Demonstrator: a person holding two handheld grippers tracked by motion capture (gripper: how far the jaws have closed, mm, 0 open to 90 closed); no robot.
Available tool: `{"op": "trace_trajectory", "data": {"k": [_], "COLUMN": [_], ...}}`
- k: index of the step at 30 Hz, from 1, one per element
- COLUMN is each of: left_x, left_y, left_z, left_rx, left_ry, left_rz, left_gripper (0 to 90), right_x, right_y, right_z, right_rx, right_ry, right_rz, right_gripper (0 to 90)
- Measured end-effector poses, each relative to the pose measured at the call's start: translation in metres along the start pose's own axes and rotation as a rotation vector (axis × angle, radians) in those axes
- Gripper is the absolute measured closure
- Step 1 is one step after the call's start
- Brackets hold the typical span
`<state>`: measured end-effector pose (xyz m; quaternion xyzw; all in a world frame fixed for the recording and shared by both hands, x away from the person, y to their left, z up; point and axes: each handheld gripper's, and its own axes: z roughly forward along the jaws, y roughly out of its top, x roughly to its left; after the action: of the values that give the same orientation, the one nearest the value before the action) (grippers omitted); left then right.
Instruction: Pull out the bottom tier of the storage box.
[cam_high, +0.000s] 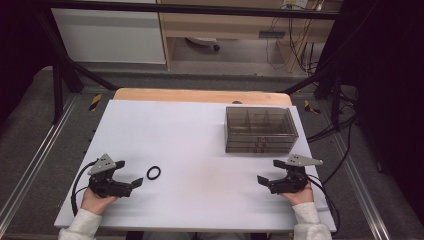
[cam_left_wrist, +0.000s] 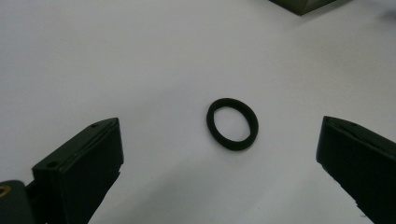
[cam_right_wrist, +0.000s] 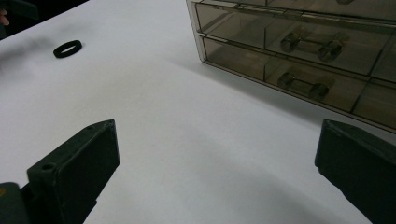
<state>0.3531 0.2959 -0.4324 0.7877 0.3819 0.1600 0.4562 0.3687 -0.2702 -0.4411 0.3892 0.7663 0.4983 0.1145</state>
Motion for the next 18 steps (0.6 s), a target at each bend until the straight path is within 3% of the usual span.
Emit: {"op": "trace_trajectory", "data": {"k": [18], "left_x": [0.0005], "left_y": [-0.0006], "left_z": [0.0006], "left_rx": [0.01], "left_ry": [0.001], "left_rz": [-0.002], "left_gripper": [0.7], "right_x": [-0.0004], "right_y": [0.0012], "right_z": [-0.002], "right_rx": [-0.008], "right_ry": [-0.007], "right_rz": [-0.013], "right_gripper": [0.4]}}
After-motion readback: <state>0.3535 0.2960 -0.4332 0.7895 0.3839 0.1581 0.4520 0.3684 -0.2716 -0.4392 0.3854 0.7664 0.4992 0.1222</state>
